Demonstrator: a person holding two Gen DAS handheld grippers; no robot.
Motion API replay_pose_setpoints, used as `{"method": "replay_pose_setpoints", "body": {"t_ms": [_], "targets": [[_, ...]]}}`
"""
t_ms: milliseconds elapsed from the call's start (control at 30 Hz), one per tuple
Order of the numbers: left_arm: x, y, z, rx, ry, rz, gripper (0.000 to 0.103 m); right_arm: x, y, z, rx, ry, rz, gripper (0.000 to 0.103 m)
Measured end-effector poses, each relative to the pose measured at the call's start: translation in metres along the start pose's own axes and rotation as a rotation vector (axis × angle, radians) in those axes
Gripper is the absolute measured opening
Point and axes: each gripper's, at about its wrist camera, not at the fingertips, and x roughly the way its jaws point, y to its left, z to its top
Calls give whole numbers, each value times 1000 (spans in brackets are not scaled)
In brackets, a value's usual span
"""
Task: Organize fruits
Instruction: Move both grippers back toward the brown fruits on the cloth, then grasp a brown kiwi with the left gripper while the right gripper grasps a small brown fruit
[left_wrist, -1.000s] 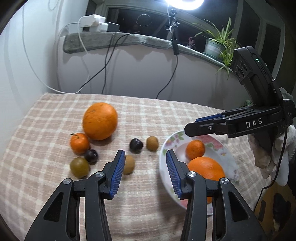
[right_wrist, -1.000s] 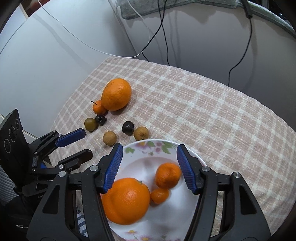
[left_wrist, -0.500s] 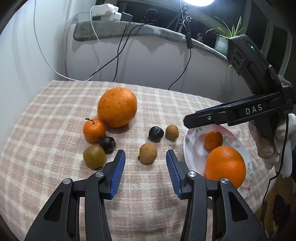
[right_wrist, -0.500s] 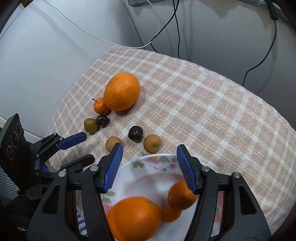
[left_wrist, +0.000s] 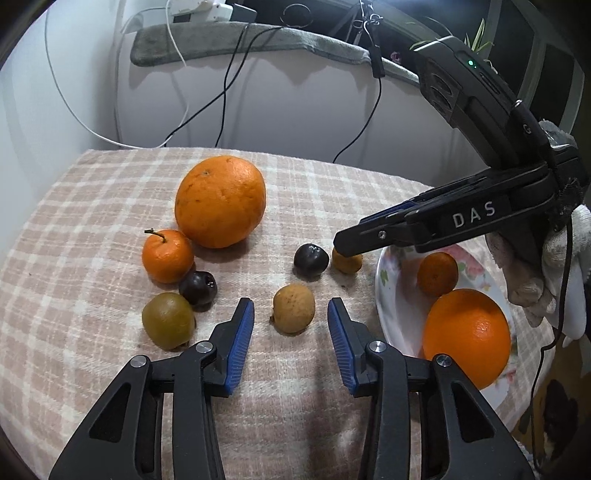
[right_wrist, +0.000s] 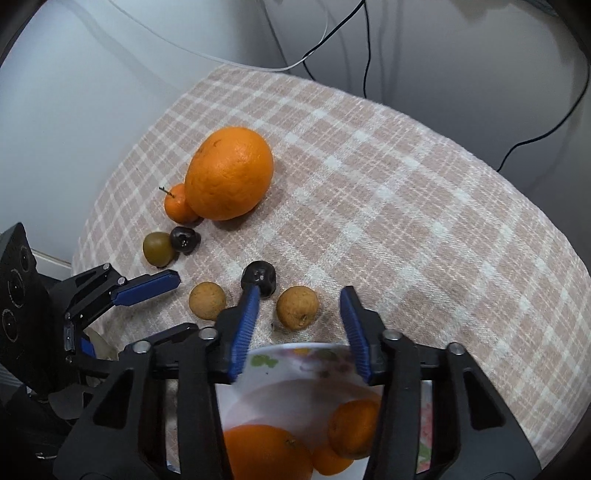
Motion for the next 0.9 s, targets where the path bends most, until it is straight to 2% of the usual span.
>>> {"method": "replay_pose_setpoints", "body": {"t_ms": [400, 500, 533, 900], "targets": [[19, -1, 2, 15, 48, 8, 30, 13, 5, 1, -38, 44, -25, 38], [21, -1, 3, 13, 50, 4, 27, 14, 8, 2, -43, 47, -26, 28], [21, -1, 3, 16, 50, 6, 27, 15, 8, 2, -44, 48, -27, 28], [13, 1, 2, -2, 22, 9, 26, 9, 7, 0, -40, 27, -23, 27]]}}
